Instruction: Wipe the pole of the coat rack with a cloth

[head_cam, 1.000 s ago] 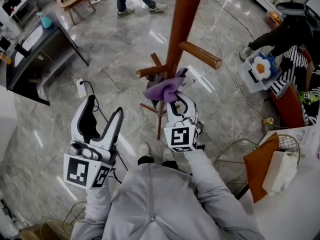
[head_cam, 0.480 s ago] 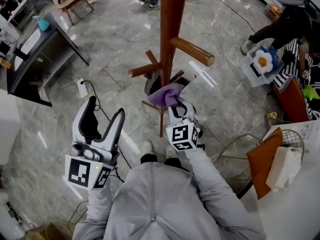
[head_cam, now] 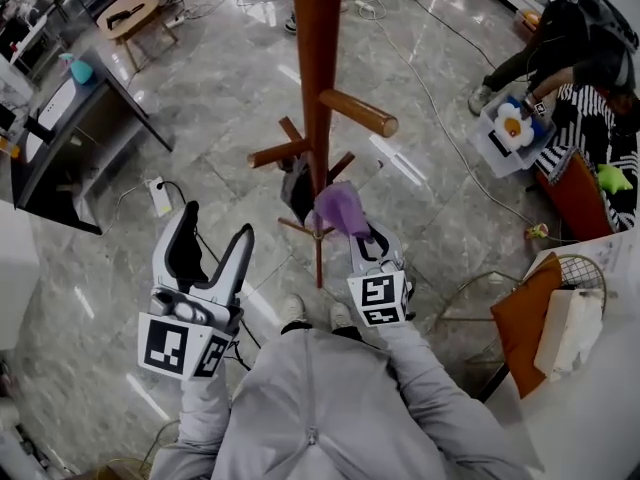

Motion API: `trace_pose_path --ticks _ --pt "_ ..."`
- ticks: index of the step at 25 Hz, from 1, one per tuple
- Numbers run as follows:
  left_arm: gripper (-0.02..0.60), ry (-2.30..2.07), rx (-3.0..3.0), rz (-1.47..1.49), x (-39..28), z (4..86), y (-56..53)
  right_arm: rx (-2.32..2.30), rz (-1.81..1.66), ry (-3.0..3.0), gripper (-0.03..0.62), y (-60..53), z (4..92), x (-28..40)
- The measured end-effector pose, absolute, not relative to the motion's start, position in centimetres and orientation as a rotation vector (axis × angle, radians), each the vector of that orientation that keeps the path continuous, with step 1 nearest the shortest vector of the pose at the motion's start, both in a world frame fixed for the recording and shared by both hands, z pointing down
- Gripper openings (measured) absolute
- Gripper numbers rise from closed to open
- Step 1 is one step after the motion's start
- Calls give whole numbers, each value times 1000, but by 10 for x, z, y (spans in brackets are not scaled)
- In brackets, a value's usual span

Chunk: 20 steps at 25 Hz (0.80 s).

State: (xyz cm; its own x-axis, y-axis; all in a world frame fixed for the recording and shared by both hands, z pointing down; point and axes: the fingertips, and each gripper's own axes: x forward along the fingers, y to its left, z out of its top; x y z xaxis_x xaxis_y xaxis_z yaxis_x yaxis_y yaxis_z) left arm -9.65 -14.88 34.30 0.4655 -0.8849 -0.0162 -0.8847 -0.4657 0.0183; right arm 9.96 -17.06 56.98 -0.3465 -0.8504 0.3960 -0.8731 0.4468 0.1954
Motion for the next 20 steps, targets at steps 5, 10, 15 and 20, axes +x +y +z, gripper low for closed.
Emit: trace_pose_path --ticks 5,10,15,20 --pt "347 -1587 2704 -76 -90 342 -153 1619 71 -2266 66 -156 519 130" --pt "347 -1558 2724 -111 -86 341 -157 1749 34 -2276 66 -143 474 150" --pt "347 -1539 2743 -144 -85 339 -166 1864 -17 -2293 66 -147 434 164" --pt "347 -1538 2723 -150 -90 347 -164 1947 -43 -2270 66 -142 415 180"
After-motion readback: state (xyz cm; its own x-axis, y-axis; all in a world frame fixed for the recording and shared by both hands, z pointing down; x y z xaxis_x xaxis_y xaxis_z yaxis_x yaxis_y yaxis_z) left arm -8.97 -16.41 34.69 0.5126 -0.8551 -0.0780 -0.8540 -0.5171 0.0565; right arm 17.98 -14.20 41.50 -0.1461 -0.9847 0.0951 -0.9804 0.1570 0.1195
